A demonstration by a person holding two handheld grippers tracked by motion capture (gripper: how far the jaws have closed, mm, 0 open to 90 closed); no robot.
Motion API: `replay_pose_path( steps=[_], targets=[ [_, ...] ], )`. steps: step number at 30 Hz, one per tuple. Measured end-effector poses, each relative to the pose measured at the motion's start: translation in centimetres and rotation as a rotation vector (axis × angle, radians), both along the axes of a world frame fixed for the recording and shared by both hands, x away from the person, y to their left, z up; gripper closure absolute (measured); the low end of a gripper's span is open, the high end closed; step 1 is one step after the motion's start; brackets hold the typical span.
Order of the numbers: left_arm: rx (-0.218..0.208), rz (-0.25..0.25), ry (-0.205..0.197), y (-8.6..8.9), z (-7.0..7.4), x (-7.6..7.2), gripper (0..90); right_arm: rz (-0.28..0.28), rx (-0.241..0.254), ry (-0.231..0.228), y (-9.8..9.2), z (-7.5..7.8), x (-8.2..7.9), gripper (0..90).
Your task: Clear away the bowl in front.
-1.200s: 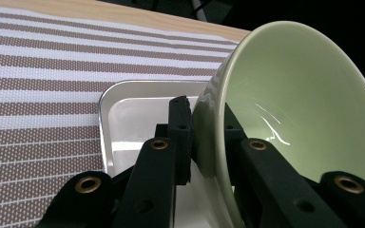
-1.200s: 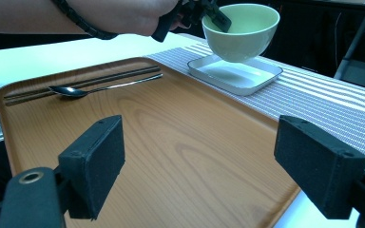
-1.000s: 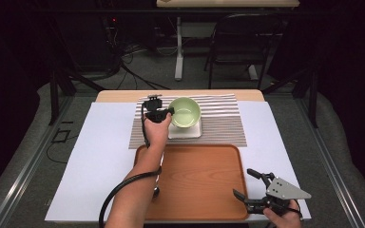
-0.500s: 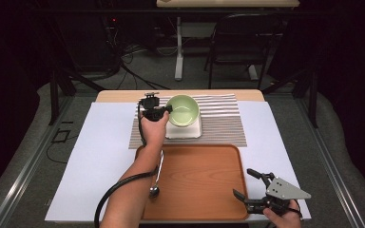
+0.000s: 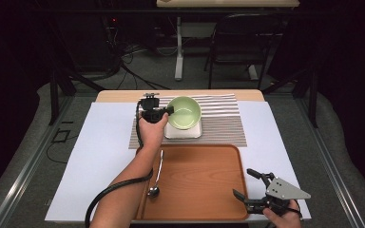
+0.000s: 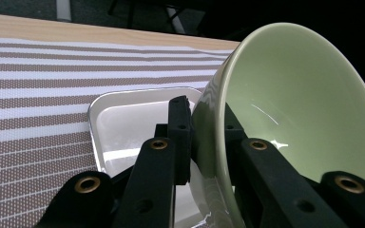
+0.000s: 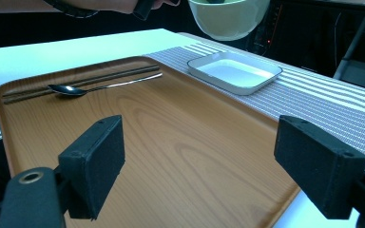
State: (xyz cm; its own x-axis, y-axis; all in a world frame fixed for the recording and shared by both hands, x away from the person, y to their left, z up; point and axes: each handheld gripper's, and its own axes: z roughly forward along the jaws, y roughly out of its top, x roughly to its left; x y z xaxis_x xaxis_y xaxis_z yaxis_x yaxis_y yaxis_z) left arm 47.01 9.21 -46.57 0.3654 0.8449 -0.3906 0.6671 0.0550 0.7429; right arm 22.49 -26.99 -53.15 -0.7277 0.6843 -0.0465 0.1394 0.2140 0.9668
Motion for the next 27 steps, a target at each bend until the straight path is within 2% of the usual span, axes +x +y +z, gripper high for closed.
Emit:
replay_pose_path(
  steps=[16,27],
  targets=[
    [0.010,-0.092,0.034,-0.6,-0.3,-2.1,81.2,0.000,-0.013,-0.026,0.1,0.1,-0.1,16.6],
    [0.022,-0.161,0.047,-1.7,-0.8,-3.9,81.3,0.017,-0.013,-0.035,0.2,0.2,-0.2,16.6]
  ],
)
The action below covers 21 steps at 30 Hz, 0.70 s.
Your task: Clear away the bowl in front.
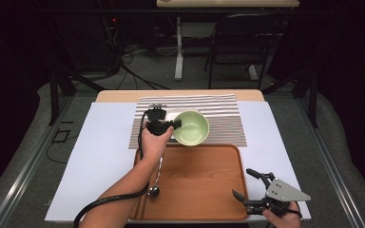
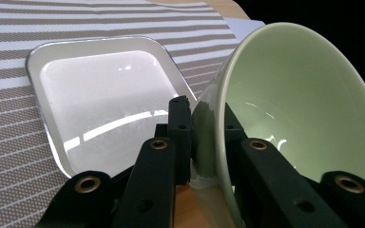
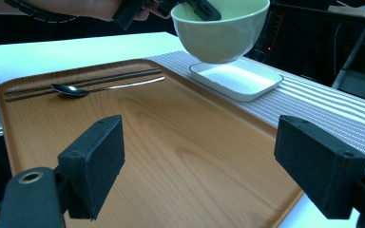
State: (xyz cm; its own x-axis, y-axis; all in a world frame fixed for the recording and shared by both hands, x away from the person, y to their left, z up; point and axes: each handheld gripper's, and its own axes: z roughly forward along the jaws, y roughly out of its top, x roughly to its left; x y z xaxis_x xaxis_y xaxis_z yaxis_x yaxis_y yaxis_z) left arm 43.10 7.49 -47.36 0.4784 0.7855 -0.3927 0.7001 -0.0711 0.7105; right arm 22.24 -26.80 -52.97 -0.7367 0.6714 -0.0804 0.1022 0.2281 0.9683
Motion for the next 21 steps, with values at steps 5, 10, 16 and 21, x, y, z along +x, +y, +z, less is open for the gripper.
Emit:
replay_pose_path(
  steps=[5,10,16,21],
  targets=[
    [0.016,-0.038,0.009,-1.0,-0.5,-0.9,81.3,0.026,-0.005,-0.013,0.2,0.1,-0.2,16.7],
    [0.009,-0.074,0.029,-2.0,-1.1,-1.6,81.3,0.028,-0.022,-0.021,0.3,0.1,-0.2,16.3],
    [0.014,-0.117,0.044,-3.0,-1.6,-2.5,81.3,0.028,-0.023,-0.021,0.3,0.1,-0.2,16.1],
    [0.009,-0.150,0.069,-4.0,-2.3,-3.4,81.3,0.036,-0.027,-0.025,0.4,0.1,-0.3,15.9]
  ],
)
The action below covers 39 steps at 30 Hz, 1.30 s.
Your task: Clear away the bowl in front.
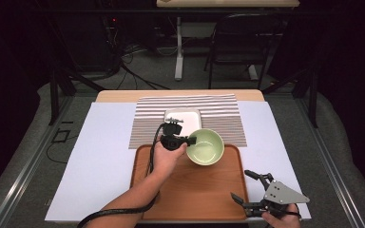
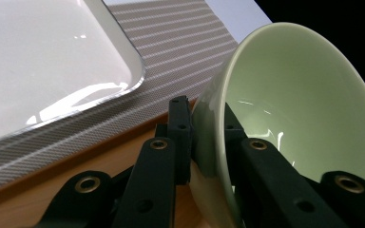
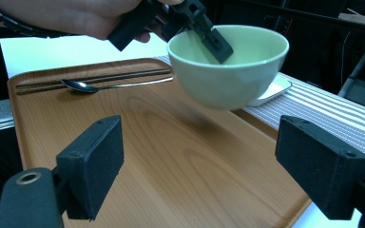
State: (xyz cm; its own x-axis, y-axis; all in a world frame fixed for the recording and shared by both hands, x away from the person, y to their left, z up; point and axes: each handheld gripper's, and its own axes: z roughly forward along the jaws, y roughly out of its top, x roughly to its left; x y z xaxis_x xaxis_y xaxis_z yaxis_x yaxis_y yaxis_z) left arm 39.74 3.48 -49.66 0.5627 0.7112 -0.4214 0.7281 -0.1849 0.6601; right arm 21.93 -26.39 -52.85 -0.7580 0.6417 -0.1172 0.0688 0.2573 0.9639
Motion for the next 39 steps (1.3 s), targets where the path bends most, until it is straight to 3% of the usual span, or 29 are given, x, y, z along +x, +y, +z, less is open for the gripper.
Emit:
replay_pose_path(
  steps=[15,30,39],
  targets=[
    [0.009,-0.098,0.072,-3.4,-2.0,-1.9,81.3,-0.004,0.000,-0.008,0.0,0.0,-0.1,15.4],
    [0.005,-0.140,0.118,-6.5,-3.6,-2.9,81.2,-0.005,-0.003,-0.009,0.0,0.0,-0.1,15.4],
    [-0.003,-0.161,0.132,-7.4,-4.0,-3.2,80.9,-0.009,-0.004,-0.007,0.0,0.0,0.0,15.3]
  ],
)
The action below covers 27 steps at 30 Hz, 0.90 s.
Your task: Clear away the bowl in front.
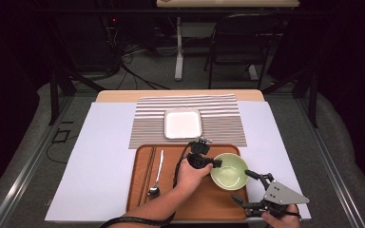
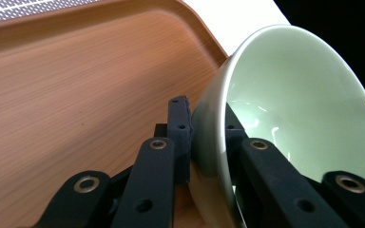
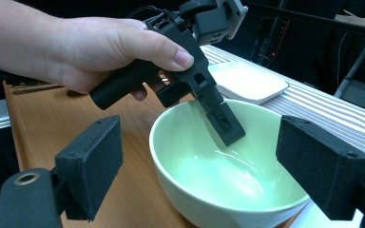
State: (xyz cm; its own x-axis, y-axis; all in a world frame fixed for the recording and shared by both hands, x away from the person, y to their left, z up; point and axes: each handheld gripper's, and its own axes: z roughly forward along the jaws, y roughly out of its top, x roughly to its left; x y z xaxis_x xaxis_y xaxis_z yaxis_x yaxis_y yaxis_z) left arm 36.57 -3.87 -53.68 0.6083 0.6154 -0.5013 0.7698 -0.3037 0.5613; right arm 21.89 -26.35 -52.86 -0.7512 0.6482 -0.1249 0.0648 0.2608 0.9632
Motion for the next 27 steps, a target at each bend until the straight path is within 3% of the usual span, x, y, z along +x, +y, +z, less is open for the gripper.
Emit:
replay_pose_path(
  steps=[12,27],
  targets=[
    [-0.021,0.004,0.010,-0.44,-0.16,0.00,79.1,-0.002,0.000,0.002,0.00,0.00,0.01,15.4],
    [-0.081,0.002,0.015,-0.56,-0.59,0.09,75.2,-0.001,-0.001,0.000,-0.02,0.02,-0.01,15.4]
  ],
)
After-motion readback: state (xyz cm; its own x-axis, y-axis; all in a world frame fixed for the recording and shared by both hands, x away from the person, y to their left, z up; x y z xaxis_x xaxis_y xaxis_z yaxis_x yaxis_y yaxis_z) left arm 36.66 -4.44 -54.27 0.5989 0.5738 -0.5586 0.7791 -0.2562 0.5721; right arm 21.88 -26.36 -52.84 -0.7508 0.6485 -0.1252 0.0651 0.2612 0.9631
